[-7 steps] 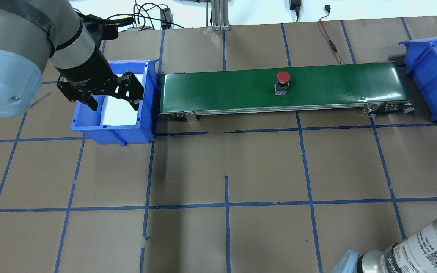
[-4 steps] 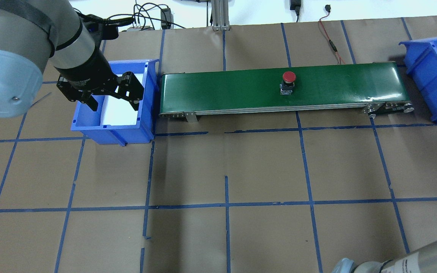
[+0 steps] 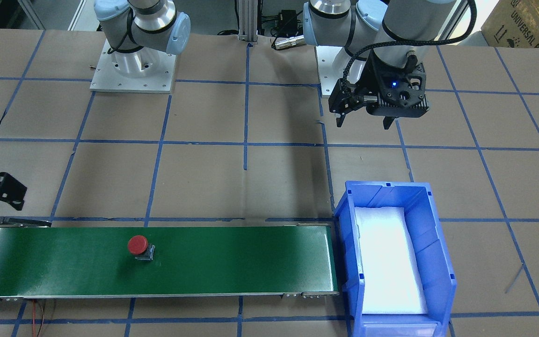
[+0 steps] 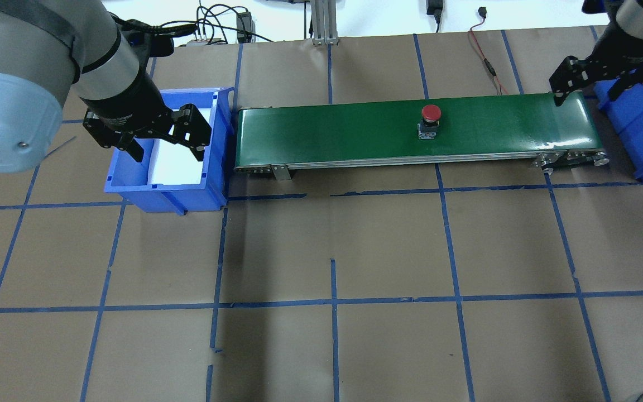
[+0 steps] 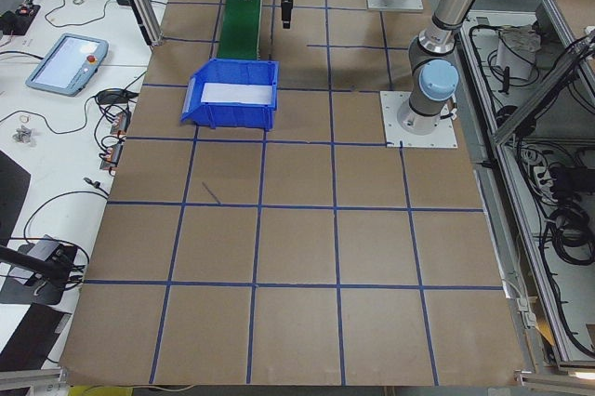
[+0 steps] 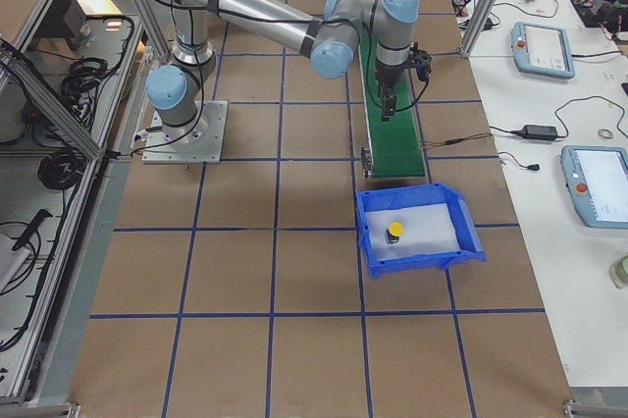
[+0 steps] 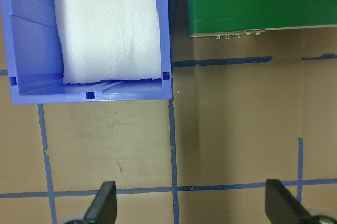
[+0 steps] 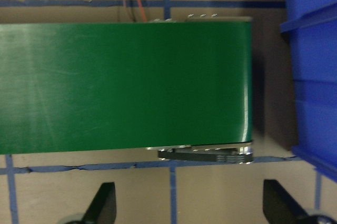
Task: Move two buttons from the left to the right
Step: 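Open the right gripper and move it back toward the conveyor, then move the right gripper over the red button on the conveyor, then lower and close the right gripper on the red button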
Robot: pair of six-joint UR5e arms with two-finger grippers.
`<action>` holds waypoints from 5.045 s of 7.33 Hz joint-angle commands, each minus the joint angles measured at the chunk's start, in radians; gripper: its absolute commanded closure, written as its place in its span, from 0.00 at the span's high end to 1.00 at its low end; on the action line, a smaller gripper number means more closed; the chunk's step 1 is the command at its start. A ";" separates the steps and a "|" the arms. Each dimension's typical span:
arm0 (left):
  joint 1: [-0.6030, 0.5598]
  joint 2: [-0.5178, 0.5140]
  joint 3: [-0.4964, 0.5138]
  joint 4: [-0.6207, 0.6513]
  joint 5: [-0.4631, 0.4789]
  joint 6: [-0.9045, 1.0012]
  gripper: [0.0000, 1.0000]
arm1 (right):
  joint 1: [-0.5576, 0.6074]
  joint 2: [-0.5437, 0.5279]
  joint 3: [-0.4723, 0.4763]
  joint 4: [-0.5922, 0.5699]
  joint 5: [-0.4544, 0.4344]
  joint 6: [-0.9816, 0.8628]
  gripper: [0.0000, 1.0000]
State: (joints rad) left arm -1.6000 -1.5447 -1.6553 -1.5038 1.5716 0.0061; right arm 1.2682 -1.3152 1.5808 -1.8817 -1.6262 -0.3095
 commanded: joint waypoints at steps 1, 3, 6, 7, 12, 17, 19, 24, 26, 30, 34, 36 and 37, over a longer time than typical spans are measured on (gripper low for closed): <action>0.000 0.000 0.000 0.002 -0.001 -0.001 1.00 | 0.051 -0.016 0.076 0.003 0.015 0.020 1.00; 0.000 0.000 0.000 0.002 0.001 0.002 1.00 | 0.050 -0.007 0.097 -0.008 0.257 0.010 1.00; 0.002 0.000 0.002 0.004 0.001 0.003 1.00 | 0.049 -0.004 0.133 -0.077 0.115 0.006 1.00; 0.002 0.002 0.002 0.004 0.001 0.003 1.00 | 0.049 0.000 0.139 -0.083 0.115 0.015 1.00; 0.002 0.000 0.000 0.004 0.001 0.003 1.00 | 0.115 0.016 0.087 -0.168 0.080 0.050 1.00; 0.002 0.000 0.000 0.004 0.001 0.003 1.00 | 0.112 0.068 0.062 -0.168 0.084 0.069 1.00; 0.002 0.002 0.000 0.004 0.001 0.003 1.00 | 0.114 0.073 0.061 -0.168 0.091 0.076 1.00; 0.002 0.000 0.000 0.002 0.001 0.003 1.00 | 0.114 0.085 0.044 -0.171 0.117 0.087 1.00; 0.002 0.000 0.000 0.004 0.001 0.003 1.00 | 0.114 0.082 0.054 -0.171 0.109 0.089 1.00; 0.002 0.000 0.000 0.004 0.001 0.003 1.00 | 0.114 0.102 0.047 -0.184 0.118 0.084 1.00; 0.003 0.000 0.000 0.002 0.002 0.005 1.00 | 0.114 0.184 -0.028 -0.185 0.109 0.086 1.00; 0.002 0.000 0.000 0.004 0.002 0.003 1.00 | 0.114 0.185 -0.009 -0.183 0.103 0.086 0.94; 0.002 0.000 0.000 0.004 0.002 0.005 1.00 | 0.112 0.183 -0.007 -0.183 0.101 0.086 0.83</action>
State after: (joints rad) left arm -1.5977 -1.5447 -1.6552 -1.5004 1.5739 0.0101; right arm 1.3819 -1.1319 1.5698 -2.0653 -1.5223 -0.2242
